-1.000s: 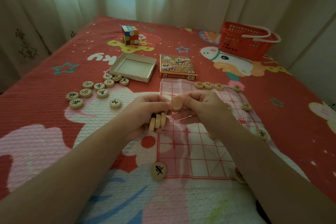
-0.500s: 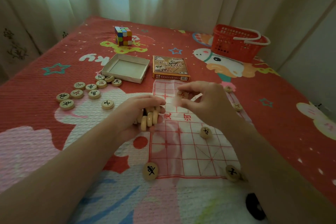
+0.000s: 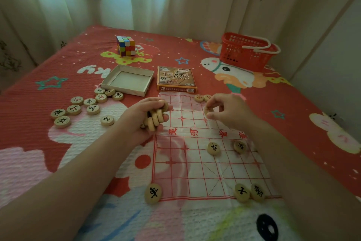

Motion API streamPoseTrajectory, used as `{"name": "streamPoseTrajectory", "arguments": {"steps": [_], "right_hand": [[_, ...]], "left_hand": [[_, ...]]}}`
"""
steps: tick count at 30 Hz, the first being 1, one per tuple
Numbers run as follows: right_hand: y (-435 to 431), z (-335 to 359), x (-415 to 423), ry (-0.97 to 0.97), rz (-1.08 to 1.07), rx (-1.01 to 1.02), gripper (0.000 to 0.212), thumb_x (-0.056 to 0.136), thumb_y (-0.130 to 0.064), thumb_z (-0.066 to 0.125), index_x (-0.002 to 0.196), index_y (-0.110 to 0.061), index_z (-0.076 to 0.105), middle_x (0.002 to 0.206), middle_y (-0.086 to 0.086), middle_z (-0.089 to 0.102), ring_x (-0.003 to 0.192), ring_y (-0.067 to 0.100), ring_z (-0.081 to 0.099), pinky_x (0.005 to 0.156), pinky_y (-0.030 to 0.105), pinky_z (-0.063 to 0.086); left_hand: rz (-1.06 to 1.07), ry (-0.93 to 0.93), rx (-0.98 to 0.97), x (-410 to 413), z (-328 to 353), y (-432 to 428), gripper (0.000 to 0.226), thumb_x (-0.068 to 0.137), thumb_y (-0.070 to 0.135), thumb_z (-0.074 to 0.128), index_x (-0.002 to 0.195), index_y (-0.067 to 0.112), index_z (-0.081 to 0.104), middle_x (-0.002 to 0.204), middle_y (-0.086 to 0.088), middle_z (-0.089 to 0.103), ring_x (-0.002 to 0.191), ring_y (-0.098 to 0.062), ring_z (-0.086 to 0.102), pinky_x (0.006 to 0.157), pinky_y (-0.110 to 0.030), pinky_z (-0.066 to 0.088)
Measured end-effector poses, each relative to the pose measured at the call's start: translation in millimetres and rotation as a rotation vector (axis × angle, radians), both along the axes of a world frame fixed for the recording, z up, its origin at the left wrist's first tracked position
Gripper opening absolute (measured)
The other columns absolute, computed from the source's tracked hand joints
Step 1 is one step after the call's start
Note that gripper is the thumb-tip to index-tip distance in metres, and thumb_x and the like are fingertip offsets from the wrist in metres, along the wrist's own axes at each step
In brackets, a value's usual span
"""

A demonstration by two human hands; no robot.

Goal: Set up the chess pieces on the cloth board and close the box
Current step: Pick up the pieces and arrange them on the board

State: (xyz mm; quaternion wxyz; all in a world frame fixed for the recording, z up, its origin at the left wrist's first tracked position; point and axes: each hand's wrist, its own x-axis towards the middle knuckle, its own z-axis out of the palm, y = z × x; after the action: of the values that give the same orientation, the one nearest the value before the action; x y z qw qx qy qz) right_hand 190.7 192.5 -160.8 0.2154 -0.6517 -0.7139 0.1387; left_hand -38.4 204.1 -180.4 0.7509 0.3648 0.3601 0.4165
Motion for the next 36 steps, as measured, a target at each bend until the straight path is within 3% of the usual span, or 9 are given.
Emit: {"name": "streamPoseTrajectory", "arguments": {"steps": [4, 9, 11, 13, 19, 23, 29, 32, 36], "right_hand": [[3.4, -11.9, -3.8, -0.125, 0.031, -0.053, 0.019, 0.073, -0.022, 0.073, 0.09, -0.021, 0.066, 0.088, -0.014, 0.059, 0.076, -0.005, 0.049, 0.06, 0.011, 0.032], [5.2, -7.7, 1.6, -0.122, 0.016, -0.1, 0.018, 0.073, -0.023, 0.073, 0.09, -0.024, 0.07, 0.083, -0.018, 0.053, 0.077, 0.0, 0.042, 0.062, 0.018, 0.031], [2.4, 2.3, 4.5, -0.013, 0.002, -0.068, 0.015, 0.078, -0.018, 0.069, 0.092, -0.021, 0.069, 0.074, -0.018, 0.05, 0.064, -0.003, 0.042, 0.062, 0.019, 0.034], [0.0, 15.6, 6.1, 0.142, -0.006, -0.008, 0.014, 0.083, -0.011, 0.063, 0.094, -0.017, 0.069, 0.068, -0.013, 0.052, 0.048, -0.002, 0.042, 0.049, 0.012, 0.035], [-4.9, 38.2, -12.6, 0.232, 0.161, -0.007, 0.018, 0.081, -0.009, 0.067, 0.097, -0.017, 0.068, 0.082, -0.015, 0.061, 0.062, -0.009, 0.05, 0.059, 0.005, 0.04], [-5.1, 29.3, -27.6, 0.268, 0.244, -0.038, 0.024, 0.078, -0.011, 0.071, 0.102, -0.013, 0.067, 0.086, 0.0, 0.068, 0.068, 0.004, 0.056, 0.058, 0.009, 0.042], [-5.5, 20.3, -36.5, 0.353, 0.265, -0.07, 0.025, 0.078, -0.001, 0.068, 0.101, -0.011, 0.065, 0.078, -0.002, 0.065, 0.065, 0.005, 0.058, 0.06, 0.015, 0.046], [-4.2, 18.8, -33.0, 0.404, 0.258, -0.092, 0.028, 0.077, 0.002, 0.067, 0.102, -0.011, 0.065, 0.084, 0.008, 0.067, 0.069, 0.014, 0.06, 0.065, 0.028, 0.05], [-2.8, 16.4, -29.3, 0.454, 0.271, -0.108, 0.032, 0.078, 0.007, 0.065, 0.104, -0.011, 0.064, 0.092, 0.021, 0.067, 0.075, 0.021, 0.061, 0.068, 0.031, 0.051]], "left_hand": [[-0.033, -0.029, 0.013, 9.2, -1.7, -0.1, 0.009, 0.089, 0.01, 0.05, 0.082, 0.01, 0.056, 0.07, 0.0, 0.061, 0.051, -0.009, 0.056, 0.039, -0.017, 0.043], [-0.07, -0.063, 0.03, 6.5, -5.8, -0.6, 0.006, 0.075, 0.013, 0.058, 0.08, 0.011, 0.059, 0.067, 0.002, 0.062, 0.051, -0.009, 0.058, 0.038, -0.017, 0.043], [-0.075, -0.076, 0.037, 5.9, -5.8, -0.3, 0.009, 0.072, 0.014, 0.058, 0.081, 0.012, 0.06, 0.068, 0.002, 0.063, 0.051, -0.01, 0.058, 0.038, -0.016, 0.043], [-0.076, -0.077, 0.04, 7.3, -5.7, 1.0, 0.012, 0.074, 0.014, 0.058, 0.085, 0.011, 0.06, 0.068, 0.002, 0.063, 0.051, -0.01, 0.058, 0.038, -0.016, 0.043], [-0.076, -0.005, 0.021, 21.7, -3.0, 4.0, 0.008, 0.088, 0.013, 0.053, 0.087, 0.012, 0.061, 0.065, 0.001, 0.06, 0.051, -0.01, 0.058, 0.037, -0.019, 0.043], [-0.126, 0.01, 0.031, 34.0, 0.8, 3.7, 0.011, 0.089, 0.013, 0.052, 0.084, 0.013, 0.062, 0.067, -0.001, 0.06, 0.05, -0.011, 0.057, 0.039, -0.019, 0.042], [-0.124, -0.011, -0.01, 33.7, -3.3, 5.4, 0.018, 0.087, 0.007, 0.054, 0.104, 0.006, 0.061, 0.073, -0.008, 0.062, 0.05, -0.013, 0.057, 0.039, -0.02, 0.043], [-0.141, -0.016, -0.017, 30.4, -4.6, 8.1, 0.031, 0.085, 0.002, 0.051, 0.114, 0.004, 0.06, 0.085, -0.012, 0.065, 0.051, -0.014, 0.057, 0.041, -0.02, 0.042], [-0.156, -0.005, -0.002, 27.4, -5.7, 9.5, 0.035, 0.084, -0.001, 0.048, 0.115, 0.002, 0.061, 0.1, -0.018, 0.063, 0.052, -0.014, 0.057, 0.04, -0.02, 0.041]]}}
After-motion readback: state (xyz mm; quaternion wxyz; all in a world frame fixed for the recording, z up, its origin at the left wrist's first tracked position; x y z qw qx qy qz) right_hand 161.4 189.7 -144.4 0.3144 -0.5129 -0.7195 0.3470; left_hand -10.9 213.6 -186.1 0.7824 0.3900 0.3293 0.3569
